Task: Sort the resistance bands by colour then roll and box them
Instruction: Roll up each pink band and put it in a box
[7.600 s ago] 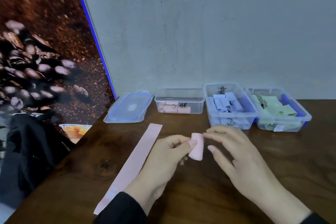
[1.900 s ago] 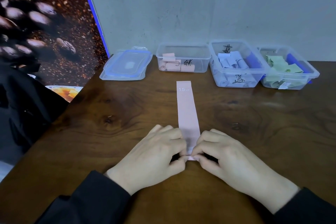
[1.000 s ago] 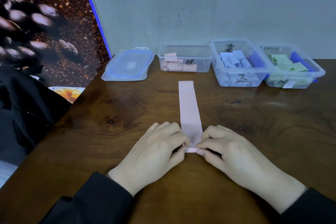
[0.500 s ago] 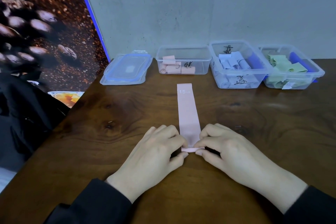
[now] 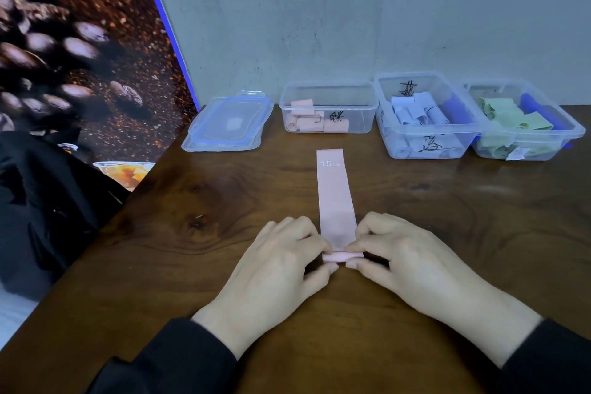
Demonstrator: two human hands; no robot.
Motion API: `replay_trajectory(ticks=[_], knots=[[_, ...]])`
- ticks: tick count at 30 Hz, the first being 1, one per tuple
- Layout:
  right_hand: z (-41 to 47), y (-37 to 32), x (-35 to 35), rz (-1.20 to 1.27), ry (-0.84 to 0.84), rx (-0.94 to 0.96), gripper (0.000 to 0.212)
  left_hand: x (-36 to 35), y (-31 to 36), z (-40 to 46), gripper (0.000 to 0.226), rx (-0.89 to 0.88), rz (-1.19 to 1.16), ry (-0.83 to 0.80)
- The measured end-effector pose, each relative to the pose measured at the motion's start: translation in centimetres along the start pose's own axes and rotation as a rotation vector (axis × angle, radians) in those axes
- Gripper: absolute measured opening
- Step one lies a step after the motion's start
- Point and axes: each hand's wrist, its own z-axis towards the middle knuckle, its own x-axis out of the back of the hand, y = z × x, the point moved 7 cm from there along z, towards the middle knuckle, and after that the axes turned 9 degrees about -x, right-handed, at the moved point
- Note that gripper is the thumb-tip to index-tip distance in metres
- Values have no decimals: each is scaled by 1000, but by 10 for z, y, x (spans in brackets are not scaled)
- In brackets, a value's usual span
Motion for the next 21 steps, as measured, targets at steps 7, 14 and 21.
replay_trajectory(ticks=[7,14,21], knots=[[4,0,2,8,-5,-12,14,0,-2,3,22,8,25,4],[15,8,-1,29,-32,-49,26,0,-7,9,18,28,40,20],[19,8,0,13,-47,-66,24,-2,-11,14,19,19,24,12]])
